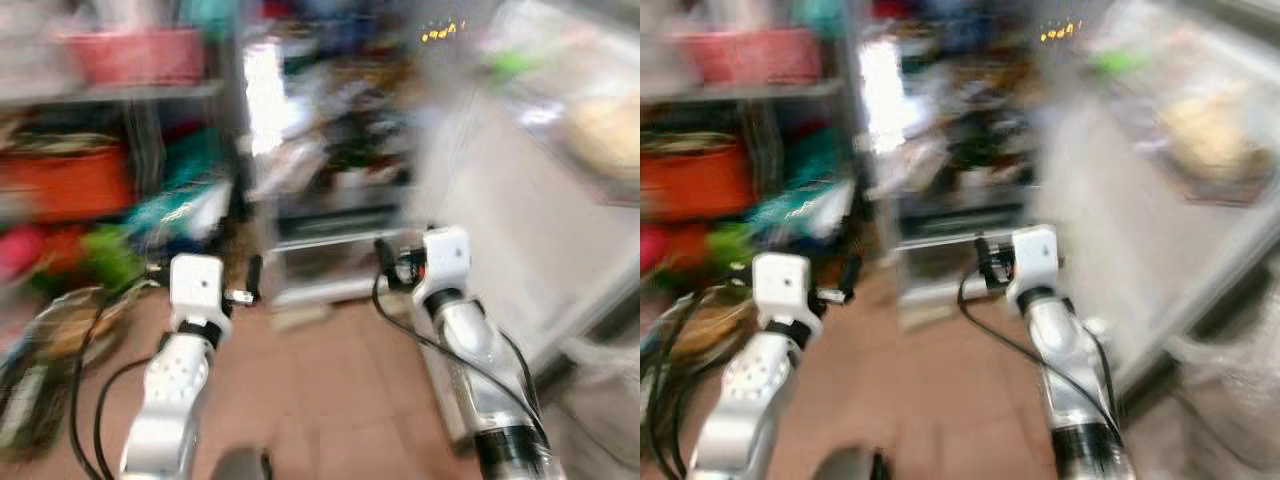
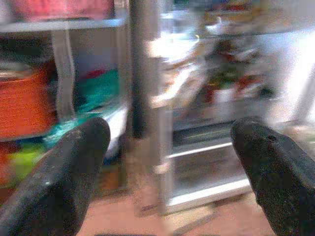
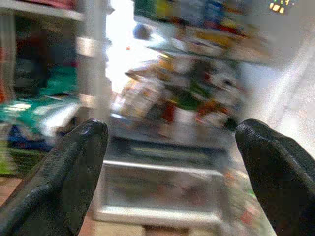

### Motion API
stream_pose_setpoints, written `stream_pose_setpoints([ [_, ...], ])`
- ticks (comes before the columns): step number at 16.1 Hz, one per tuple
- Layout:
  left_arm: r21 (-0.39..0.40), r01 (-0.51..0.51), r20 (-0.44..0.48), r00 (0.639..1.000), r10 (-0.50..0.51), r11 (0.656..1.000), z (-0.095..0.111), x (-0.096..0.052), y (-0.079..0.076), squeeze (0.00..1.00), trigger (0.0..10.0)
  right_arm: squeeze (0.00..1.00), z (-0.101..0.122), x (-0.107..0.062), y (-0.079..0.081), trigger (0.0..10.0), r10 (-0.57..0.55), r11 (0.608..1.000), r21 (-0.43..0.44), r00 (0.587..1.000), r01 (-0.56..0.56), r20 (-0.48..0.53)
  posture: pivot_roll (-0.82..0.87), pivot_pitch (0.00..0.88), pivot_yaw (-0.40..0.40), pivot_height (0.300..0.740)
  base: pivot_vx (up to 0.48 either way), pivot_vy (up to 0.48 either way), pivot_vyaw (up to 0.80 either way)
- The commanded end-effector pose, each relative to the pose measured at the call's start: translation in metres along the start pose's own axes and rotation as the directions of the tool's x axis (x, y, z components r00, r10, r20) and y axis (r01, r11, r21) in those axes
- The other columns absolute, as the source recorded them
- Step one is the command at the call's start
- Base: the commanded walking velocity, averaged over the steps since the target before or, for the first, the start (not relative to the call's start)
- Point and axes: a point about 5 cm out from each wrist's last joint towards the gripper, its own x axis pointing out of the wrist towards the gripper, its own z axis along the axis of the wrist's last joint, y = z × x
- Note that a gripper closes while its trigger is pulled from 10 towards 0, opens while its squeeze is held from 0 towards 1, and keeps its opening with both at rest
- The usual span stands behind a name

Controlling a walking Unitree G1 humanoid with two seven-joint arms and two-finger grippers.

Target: Restocking fridge

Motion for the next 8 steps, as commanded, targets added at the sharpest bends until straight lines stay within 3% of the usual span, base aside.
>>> stream_pose_setpoints([
  [1, 0.001, 0.022, 0.01, 1.0, -0.022, 1.0, 0.0023, 0.0022, -0.0033, 0.0, 10.0, 0.0, -0.0095, -0.0058, -0.0047, 10.0, -0.02, 0.999, -0.034, 0.999, 0.018, -0.044, 0.07, 0.0, -0.01, 0.74, 0.0, 0.0, 0.0],
  [3, 0.008, 0.037, 0.013, 0.999, -0.037, 0.999, 0.0024, 0.0026, -0.0041, 0.0, 10.0, 0.0, -0.0099, -0.0081, -0.0056, 10.0, 0.011, 0.999, 0.04, 0.999, -0.009, -0.046, 0.07, 0.0, -0.01, 0.74, 0.0, 0.0, 0.0],
  [5, 0.003, 0.051, 0.023, 0.998, -0.051, 0.999, 0.0031, 0.0019, -0.0053, 0.0, 10.0, 0.0, -0.0041, -0.0063, -0.0075, 10.0, -0.014, 0.999, -0.033, 1.0, 0.013, -0.022, 0.06, 0.0, -0.008, 0.74, 0.0, 0.0, 0.0],
  [8, -0.002, 0.067, 0.028, 0.997, -0.067, 0.998, 0.0035, 0.0012, -0.0069, 0.0, 10.0, 0.0, -0.0039, -0.0045, -0.0115, 10.0, -0.044, 0.998, -0.037, 0.999, 0.043, -0.022, 0.06, 0.0, -0.007, 0.74, 0.0, 0.0, -0.8],
])
